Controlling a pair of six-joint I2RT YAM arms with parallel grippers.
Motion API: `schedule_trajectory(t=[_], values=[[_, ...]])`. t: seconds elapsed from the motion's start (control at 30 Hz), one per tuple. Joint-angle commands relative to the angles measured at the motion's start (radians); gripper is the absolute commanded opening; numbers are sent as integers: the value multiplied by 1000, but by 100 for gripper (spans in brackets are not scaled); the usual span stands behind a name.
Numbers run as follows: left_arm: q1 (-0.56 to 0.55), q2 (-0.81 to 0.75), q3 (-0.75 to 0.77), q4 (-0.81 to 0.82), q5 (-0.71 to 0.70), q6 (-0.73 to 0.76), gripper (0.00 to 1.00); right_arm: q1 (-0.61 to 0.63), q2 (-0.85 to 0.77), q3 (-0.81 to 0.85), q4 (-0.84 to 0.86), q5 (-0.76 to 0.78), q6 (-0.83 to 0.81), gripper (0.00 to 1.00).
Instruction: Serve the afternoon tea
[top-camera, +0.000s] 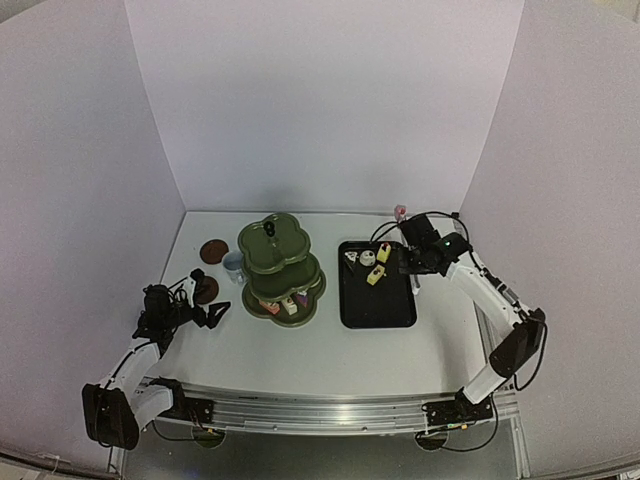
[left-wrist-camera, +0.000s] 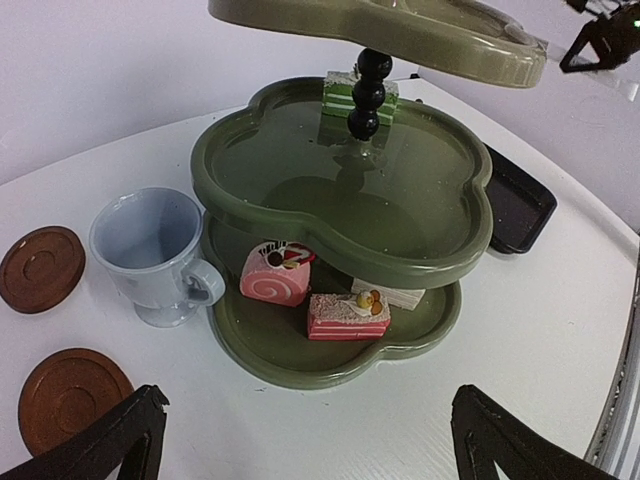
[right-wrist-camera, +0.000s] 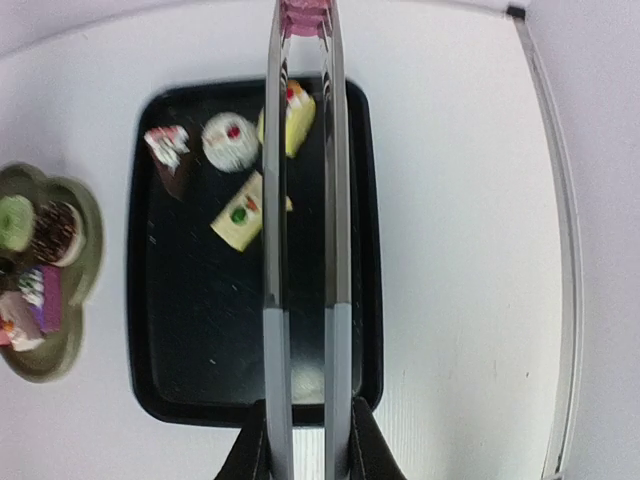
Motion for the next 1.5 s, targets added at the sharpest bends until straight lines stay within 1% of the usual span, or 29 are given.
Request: schedule_trajectory(t=[0.0, 0.1, 0.17, 0.23, 0.33, 0.37, 0.47, 0.53, 0.6, 0.83, 0.93, 1.17, 1.43, 1.47], values=[[-3, 3, 41, 53, -31, -61, 100, 97, -32, 204, 35, 32, -138, 0], [-3, -2, 42, 64, -88, -112, 100, 219, 0, 299, 77, 6, -252, 0], [-3, -6, 42, 72, -133, -139, 100, 287, 22, 347, 117, -39, -322, 0], [-3, -11, 43, 72, -164, -153, 100, 333, 40, 386, 155, -110, -357, 0], [-1, -14, 46, 62, -187, -164, 100, 387, 52, 397, 243, -232, -399, 0], [-1, -15, 49, 57, -195, -188, 100, 407, 60, 399, 264, -273, -411, 0], [4, -19, 53, 41, -233, -244, 100, 451, 100, 418, 271, -377, -453, 0], [13, -28, 54, 21, -238, -279, 100, 495, 133, 411, 263, -407, -476, 0], [20, -45, 50, -13, -240, -294, 100, 530, 158, 394, 244, -401, -497, 0], [52, -113, 39, -128, -350, -433, 100, 601, 239, 368, 131, -357, -507, 0], [52, -137, 32, -162, -342, -465, 100, 610, 263, 357, 102, -330, -506, 0], [52, -183, 1, -137, -322, -417, 100, 604, 283, 328, 72, -162, -484, 0], [52, -178, -7, -116, -323, -397, 100, 566, 316, 367, 7, -94, -433, 0], [52, -177, -7, -115, -322, -397, 100, 560, 321, 373, 5, -89, -407, 0]])
